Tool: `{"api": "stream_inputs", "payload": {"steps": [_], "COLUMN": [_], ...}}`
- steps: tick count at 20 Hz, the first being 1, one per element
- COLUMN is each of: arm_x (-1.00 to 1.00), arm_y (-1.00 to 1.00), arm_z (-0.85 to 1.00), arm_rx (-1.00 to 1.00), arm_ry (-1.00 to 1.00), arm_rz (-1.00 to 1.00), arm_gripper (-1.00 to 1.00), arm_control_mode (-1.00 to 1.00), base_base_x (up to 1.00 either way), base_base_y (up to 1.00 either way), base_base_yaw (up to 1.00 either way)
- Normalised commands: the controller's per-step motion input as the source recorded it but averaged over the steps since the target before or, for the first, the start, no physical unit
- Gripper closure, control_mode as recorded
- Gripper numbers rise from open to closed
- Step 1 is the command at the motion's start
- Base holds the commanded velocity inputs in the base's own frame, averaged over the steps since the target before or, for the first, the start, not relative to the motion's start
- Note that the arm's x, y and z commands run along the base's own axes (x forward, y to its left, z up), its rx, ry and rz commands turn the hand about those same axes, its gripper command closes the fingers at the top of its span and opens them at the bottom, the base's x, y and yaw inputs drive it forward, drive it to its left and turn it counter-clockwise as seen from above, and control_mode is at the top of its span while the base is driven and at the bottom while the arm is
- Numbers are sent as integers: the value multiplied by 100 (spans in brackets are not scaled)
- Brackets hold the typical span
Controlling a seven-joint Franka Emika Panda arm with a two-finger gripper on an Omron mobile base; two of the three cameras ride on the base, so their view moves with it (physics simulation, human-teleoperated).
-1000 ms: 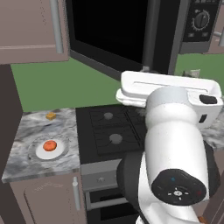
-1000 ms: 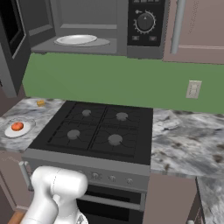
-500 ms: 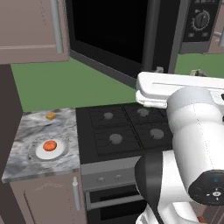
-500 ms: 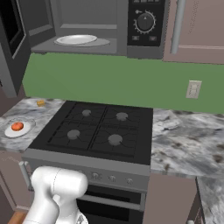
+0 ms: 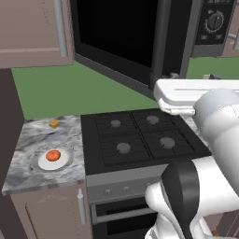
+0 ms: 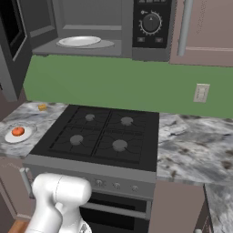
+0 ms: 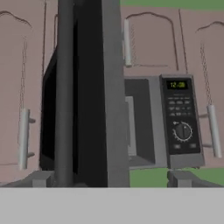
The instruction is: Pick the squash from the counter and place it in the microwave. Then turn on the microwave.
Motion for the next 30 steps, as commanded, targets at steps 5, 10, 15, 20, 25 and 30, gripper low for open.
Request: {"api": "stream_inputs", "payload": {"steps": [5,10,15,20,25,30], "arm_x": [0,0,0,3,6,13], "arm_y": [-2,-7,-12,-15,-14,-14], "arm_z": [-4,0,-1,-3,-2,-7], "arm_rx": [0,0,0,1,0,0], "arm_ry": [5,1,0,1,0,0], "arm_rz": [29,28,27,27,28,29], "arm_gripper": [-100,-100,-100,-100,-100,-100], "arm_control_mode": [-100,-100,-100,-100,-100,-100], "base_base_x": [0,0,0,0,0,0], "base_base_y": [0,0,0,0,0,0], "base_base_yaw": [0,0,0,0,0,0]}}
